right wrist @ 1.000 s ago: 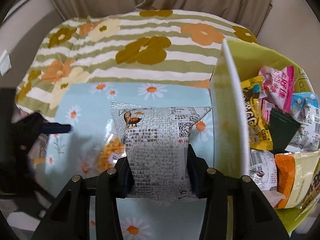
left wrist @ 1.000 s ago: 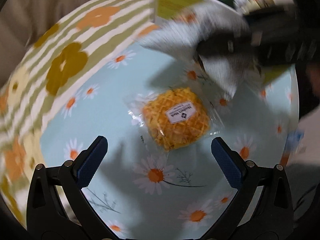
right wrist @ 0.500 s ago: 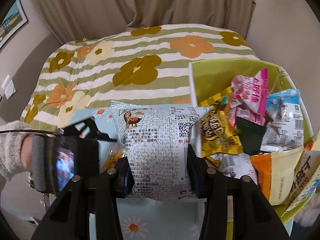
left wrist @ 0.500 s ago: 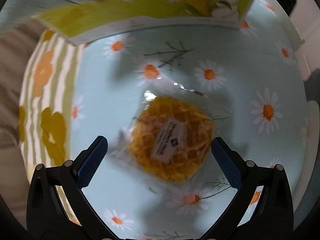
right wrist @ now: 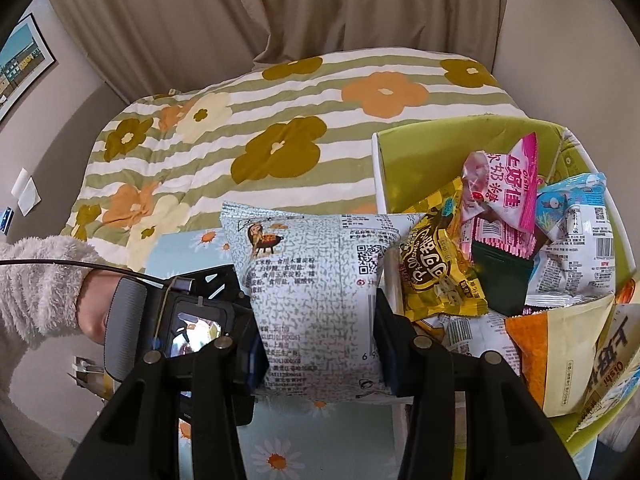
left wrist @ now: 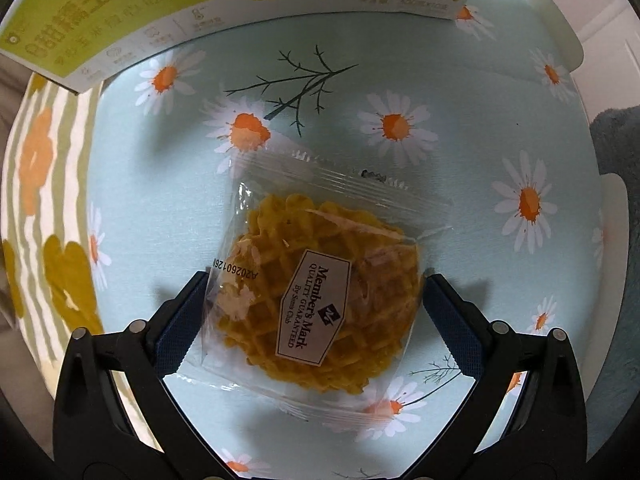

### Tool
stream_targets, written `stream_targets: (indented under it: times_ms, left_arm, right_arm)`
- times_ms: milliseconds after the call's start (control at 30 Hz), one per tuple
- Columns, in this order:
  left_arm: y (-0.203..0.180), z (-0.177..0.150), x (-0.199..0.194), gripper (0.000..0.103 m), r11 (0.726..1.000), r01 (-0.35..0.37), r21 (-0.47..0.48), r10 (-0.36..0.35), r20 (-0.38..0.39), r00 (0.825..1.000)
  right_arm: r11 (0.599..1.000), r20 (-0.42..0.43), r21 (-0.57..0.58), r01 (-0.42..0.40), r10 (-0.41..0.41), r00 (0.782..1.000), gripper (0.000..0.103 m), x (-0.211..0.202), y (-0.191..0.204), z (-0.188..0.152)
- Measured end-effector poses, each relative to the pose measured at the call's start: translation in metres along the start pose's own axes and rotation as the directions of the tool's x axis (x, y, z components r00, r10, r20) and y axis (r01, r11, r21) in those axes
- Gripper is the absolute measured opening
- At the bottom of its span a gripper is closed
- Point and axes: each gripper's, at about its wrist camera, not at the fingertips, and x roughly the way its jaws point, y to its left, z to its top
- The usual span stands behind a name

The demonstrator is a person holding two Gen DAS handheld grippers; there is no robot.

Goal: Organize snacks
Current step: 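Grasp the Member's Mark waffle pack with the left tool while the right tool holds the white bag, then carry both packs over the yellow box and open both tools to drop them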

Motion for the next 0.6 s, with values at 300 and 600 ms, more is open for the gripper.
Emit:
stream_targets:
  times_ms: [300,600]
  left_arm:
    - [-0.011,-0.009,-0.014,0.08,1.0,-0.008,-0.026,0.01,0.05,0.999]
    - [-0.016,-0.014,-0.056,0.079,0.99,-0.07,-0.121,0.08,0.08,0.994]
  right_arm:
    - [1.0,0.003,-0.002,-0.002,0.002,1.0,0.042,0.0,0.002,0.0]
    - [1.0,0.051,-0.002,-0.025,0.025,0.998,0.042,-0.028,0.008,0.001]
